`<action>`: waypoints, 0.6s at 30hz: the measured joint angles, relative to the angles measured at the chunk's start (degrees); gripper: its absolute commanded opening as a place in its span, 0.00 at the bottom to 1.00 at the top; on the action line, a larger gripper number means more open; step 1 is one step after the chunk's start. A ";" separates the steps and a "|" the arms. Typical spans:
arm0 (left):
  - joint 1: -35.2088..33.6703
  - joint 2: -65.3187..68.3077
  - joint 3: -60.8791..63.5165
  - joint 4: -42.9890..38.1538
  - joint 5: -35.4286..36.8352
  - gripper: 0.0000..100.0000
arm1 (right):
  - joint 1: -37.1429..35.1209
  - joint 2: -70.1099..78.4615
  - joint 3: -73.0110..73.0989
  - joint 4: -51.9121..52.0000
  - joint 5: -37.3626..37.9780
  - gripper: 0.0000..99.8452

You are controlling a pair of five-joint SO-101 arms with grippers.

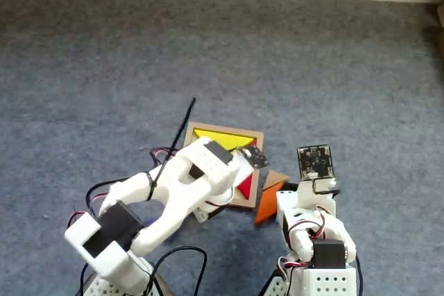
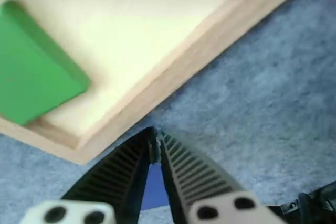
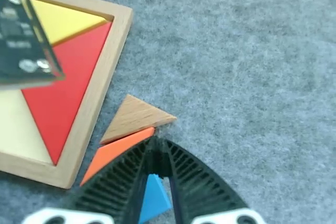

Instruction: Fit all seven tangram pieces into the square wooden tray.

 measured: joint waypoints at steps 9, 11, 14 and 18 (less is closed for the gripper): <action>-1.49 -7.56 -4.40 5.89 1.32 0.01 | 0.00 0.00 0.00 0.00 0.00 0.02; -2.20 -10.99 -4.75 8.62 1.32 0.06 | 0.00 0.00 0.00 0.00 0.00 0.02; -2.37 -15.21 -4.75 13.71 0.88 0.14 | 0.00 0.00 0.00 0.00 0.00 0.02; -3.08 -20.04 -2.02 17.49 -1.85 0.17 | 0.00 0.00 0.00 0.00 0.00 0.02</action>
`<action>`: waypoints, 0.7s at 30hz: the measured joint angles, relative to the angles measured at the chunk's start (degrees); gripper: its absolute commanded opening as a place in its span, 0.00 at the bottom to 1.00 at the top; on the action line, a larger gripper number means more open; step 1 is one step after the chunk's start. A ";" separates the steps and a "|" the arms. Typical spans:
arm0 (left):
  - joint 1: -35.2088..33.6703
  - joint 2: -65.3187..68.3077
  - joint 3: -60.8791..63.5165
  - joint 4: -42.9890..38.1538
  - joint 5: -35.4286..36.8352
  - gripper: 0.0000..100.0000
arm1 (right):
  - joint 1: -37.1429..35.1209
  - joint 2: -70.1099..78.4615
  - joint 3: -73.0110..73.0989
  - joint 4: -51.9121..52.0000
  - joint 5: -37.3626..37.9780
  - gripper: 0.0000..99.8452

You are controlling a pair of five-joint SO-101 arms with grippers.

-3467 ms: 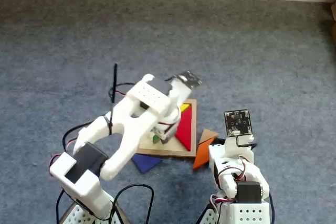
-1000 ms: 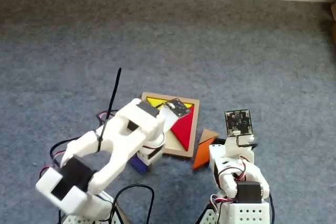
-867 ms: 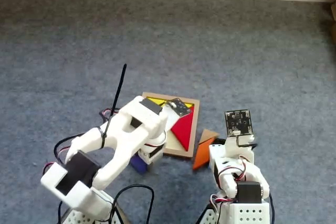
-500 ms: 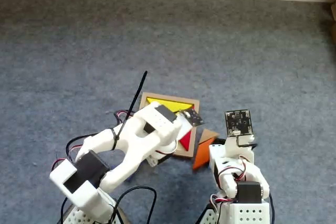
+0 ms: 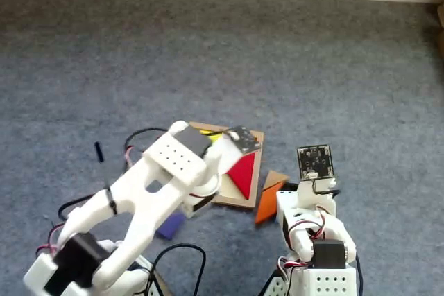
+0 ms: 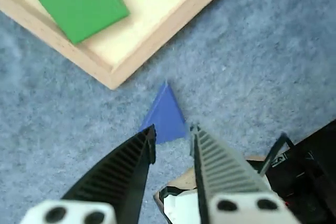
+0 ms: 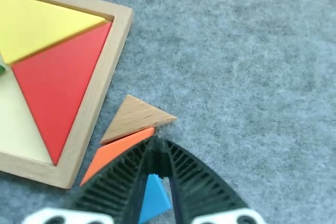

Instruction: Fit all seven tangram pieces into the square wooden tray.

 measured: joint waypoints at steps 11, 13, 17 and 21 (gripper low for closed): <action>-8.88 -9.85 17.76 -11.87 -8.35 0.20 | 0.00 0.00 0.00 0.00 0.00 0.02; -9.41 -9.93 20.48 -14.24 -9.14 0.20 | 0.00 0.00 0.00 0.00 0.00 0.02; -9.05 -10.02 24.88 -18.20 -9.41 0.20 | 0.00 0.00 0.00 0.00 0.00 0.02; -9.67 -10.02 25.67 -19.43 -9.41 0.20 | 0.00 0.00 0.00 0.00 0.00 0.02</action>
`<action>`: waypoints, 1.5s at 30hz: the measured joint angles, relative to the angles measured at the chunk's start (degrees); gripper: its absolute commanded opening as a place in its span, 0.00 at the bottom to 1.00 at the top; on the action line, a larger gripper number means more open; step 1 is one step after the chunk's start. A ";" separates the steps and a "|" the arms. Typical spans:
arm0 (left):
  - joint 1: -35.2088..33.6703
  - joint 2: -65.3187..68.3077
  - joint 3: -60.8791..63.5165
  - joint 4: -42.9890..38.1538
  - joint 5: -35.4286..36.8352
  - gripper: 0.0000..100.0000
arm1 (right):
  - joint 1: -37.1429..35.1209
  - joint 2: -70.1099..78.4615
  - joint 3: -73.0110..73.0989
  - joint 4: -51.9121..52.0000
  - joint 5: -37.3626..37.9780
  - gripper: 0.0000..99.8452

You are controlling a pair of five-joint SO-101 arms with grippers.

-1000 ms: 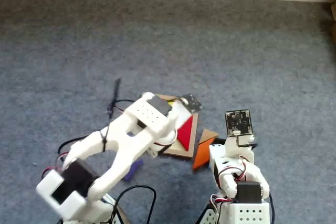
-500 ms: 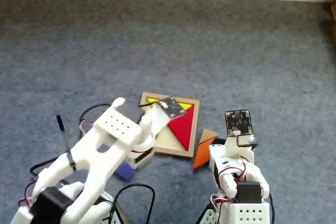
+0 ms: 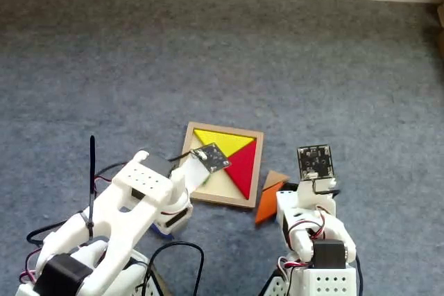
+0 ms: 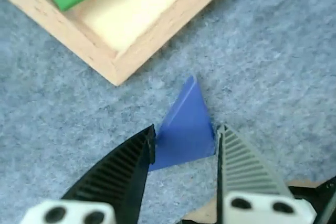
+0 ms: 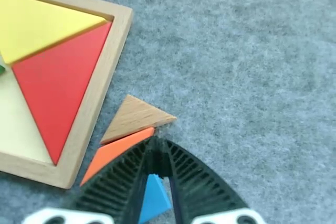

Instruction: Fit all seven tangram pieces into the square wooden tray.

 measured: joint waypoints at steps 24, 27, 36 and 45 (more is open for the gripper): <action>-12.13 3.25 -5.80 -3.34 0.18 0.01 | 3.87 0.00 -0.18 0.00 0.00 0.10; -15.21 1.58 -5.80 -4.92 3.78 0.01 | 4.31 -0.09 -1.49 0.00 0.00 0.10; -22.07 -8.26 0.53 -11.34 6.77 0.01 | 0.44 10.90 -12.92 2.11 2.55 0.12; -21.98 -9.85 1.23 -11.87 6.77 0.01 | -6.68 40.26 -25.41 7.30 2.64 0.20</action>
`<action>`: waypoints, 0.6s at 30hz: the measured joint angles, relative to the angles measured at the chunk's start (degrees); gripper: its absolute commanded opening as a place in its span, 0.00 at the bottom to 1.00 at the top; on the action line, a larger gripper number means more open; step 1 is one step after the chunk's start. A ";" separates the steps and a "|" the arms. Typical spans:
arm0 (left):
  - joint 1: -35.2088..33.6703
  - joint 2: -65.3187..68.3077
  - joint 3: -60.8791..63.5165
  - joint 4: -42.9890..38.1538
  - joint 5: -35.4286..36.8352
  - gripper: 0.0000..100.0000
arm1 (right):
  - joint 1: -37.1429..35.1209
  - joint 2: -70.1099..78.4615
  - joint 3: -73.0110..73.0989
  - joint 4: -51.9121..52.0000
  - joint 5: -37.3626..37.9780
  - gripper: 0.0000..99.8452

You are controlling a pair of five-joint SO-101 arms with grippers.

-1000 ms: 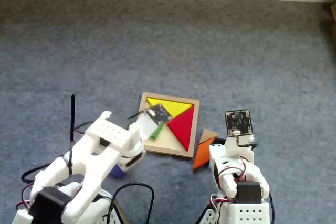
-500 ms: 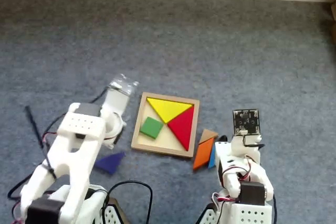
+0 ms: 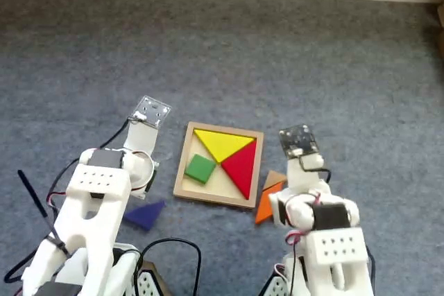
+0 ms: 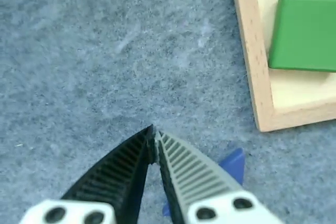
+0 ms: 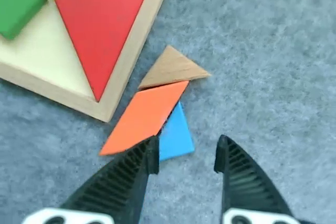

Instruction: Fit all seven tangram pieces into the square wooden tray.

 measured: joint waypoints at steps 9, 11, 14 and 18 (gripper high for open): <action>0.00 0.00 0.00 0.00 0.00 0.01 | -0.09 11.08 -0.62 -6.95 -0.09 0.20; 0.00 0.00 0.00 0.00 0.00 0.01 | -0.18 12.92 0.18 -8.09 -0.97 0.20; 0.00 0.00 0.00 0.00 0.00 0.01 | -0.18 16.00 1.05 -11.60 -1.85 0.20; 0.00 0.00 0.09 0.00 0.00 0.01 | 0.00 20.66 2.81 -15.47 -2.20 0.20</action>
